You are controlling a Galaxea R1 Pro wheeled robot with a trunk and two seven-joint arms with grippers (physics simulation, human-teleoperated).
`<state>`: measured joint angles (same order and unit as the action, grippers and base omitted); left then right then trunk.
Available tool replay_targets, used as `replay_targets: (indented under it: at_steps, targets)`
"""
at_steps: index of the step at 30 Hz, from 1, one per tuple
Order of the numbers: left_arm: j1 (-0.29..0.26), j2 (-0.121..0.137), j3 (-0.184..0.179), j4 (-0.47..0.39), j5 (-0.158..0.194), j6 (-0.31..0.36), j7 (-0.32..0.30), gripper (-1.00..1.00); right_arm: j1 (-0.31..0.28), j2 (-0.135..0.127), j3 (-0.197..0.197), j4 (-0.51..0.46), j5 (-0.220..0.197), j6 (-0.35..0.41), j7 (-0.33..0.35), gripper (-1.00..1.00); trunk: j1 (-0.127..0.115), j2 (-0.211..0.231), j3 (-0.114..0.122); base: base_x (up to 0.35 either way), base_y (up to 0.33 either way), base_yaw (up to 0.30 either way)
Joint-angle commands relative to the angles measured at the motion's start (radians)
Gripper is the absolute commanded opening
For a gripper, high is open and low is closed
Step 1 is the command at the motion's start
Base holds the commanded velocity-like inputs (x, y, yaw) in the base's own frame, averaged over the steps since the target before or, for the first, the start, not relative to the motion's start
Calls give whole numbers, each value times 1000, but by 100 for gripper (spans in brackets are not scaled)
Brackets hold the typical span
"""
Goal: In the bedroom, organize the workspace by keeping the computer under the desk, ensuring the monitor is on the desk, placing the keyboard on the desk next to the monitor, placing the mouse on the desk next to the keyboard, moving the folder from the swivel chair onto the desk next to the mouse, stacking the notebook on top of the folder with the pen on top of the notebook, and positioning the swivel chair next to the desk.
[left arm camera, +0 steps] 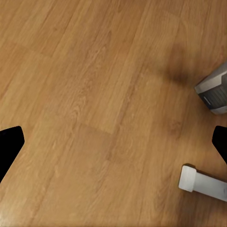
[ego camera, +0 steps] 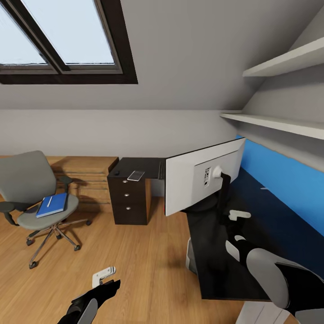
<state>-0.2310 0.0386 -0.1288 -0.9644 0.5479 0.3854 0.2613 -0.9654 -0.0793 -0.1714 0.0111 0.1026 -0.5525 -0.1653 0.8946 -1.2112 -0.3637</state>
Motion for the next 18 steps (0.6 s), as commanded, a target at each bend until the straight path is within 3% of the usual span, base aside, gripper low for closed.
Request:
replay_targets:
  at_steps: [1,14,15,18]
  targets:
    - [-1,1,-4,-1,11,2,10,100,-1,0,-7,1,11,-3,-5,100,0,-1,-1,0,0,0]
    - [-1,1,-6,0,8,2,7,100,-1,0,-5,1,11,-3,-5,100,0,-1,-1,0,0,0]
    - [-1,2,-23,1,6,1,7,100,-1,0,-5,1,11,-3,-5,100,0,-1,-1,199,0,0]
    - [-1,3,-27,2,6,1,7,100,-1,0,-5,1,11,-3,-5,100,0,-1,-1,206,0,0]
